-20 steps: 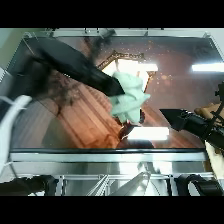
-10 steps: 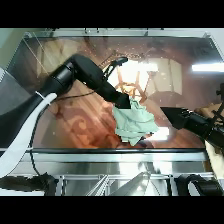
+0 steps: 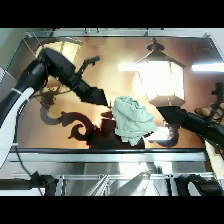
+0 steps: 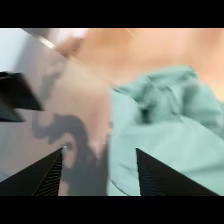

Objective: Fold the shirts.

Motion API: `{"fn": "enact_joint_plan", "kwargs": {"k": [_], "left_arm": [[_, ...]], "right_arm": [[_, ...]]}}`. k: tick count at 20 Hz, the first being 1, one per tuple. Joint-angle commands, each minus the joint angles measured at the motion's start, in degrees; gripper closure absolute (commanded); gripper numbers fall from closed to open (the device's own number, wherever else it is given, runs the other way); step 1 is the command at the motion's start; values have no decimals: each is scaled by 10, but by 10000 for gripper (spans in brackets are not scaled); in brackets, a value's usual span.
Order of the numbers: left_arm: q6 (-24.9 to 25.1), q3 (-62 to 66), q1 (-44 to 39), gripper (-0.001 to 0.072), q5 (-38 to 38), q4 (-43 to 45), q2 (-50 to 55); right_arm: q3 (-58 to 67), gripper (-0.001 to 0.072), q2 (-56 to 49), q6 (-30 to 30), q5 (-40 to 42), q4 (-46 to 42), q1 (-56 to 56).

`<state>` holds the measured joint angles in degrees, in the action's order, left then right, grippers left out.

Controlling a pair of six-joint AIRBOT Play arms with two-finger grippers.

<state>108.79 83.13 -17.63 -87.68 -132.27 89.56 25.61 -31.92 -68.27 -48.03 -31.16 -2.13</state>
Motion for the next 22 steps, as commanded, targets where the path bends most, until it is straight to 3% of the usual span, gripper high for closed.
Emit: {"fn": "enact_joint_plan", "kwargs": {"k": [1, 6, 11, 12, 15, 16, 17, 19, 22], "left_arm": [[-4, -179, 0, -7, 109, -38, -52], [-4, -321, -80, -5, 277, -107, -58], [-3, -267, -137, -3, 303, -118, 36], [-3, -243, -144, 32, 294, -118, 59], [-4, -176, -153, 338, 274, -118, 105], [-4, -155, -153, 480, 266, -118, 112], [-4, -139, -153, 642, 260, -117, 112], [-4, -112, -145, 680, 243, -116, 107], [-4, -55, -119, 682, 168, -113, 75]], "right_arm": [[0, 212, -106, -122, -55, -134, -30], [0, 213, -294, -81, -119, -130, -38], [0, 213, -389, -18, -96, -78, -38], [0, 213, -398, 5, -84, -58, -38], [7, 214, -402, 71, -69, 30, -38], [14, 246, -402, 84, -68, 52, -38], [24, 389, -402, 92, -67, 55, -38], [42, 688, -402, 116, -71, 56, -38], [92, 691, -372, 128, -148, 82, -39]]}}
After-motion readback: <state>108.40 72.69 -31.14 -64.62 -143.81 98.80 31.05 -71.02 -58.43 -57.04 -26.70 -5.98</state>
